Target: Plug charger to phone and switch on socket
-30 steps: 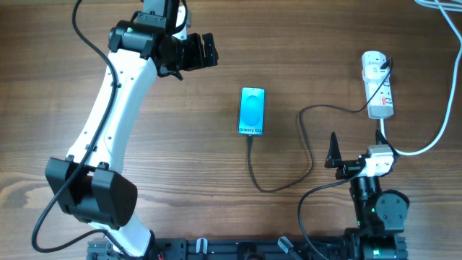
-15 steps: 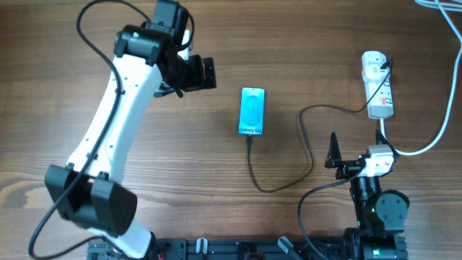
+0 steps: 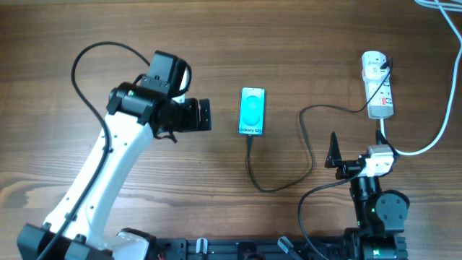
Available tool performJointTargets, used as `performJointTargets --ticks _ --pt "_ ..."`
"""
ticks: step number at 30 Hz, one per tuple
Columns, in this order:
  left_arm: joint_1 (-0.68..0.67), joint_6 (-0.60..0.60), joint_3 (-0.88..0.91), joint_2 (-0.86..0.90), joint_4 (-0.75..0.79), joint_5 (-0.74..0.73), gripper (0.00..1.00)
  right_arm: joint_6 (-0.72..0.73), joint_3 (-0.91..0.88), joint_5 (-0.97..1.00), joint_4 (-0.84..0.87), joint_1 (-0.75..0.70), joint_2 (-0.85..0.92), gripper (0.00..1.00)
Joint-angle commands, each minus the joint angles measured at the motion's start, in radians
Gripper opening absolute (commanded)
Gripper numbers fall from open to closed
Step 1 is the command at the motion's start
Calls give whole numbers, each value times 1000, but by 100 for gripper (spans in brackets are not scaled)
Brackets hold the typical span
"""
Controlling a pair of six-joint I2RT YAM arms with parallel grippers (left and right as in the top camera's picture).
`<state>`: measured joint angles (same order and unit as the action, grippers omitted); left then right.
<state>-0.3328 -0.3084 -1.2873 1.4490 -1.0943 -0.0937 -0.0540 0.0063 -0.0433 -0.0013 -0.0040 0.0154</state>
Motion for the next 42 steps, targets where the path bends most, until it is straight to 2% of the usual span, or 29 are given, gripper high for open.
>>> performJointTargets --ticks 1,7,16,21,29,37,42 --pt "13 9 26 -85 6 21 100 4 -1 10 3 -5 -12 100" --pt "23 10 87 -153 31 17 100 4 -1 10 3 -5 -12 100" --pt "24 9 416 -314 370 -18 100 4 -1 10 3 -5 -12 100" --pt "28 9 517 -426 395 -17 100 4 -1 10 3 -5 -12 100" --pt "129 17 629 -639 388 -29 100 4 -1 10 3 -5 -12 100" --pt "178 16 865 -896 623 -51 100 4 -1 10 3 -5 -12 100" --pt "244 16 967 -1098 658 -56 100 4 -1 10 3 -5 -12 100"
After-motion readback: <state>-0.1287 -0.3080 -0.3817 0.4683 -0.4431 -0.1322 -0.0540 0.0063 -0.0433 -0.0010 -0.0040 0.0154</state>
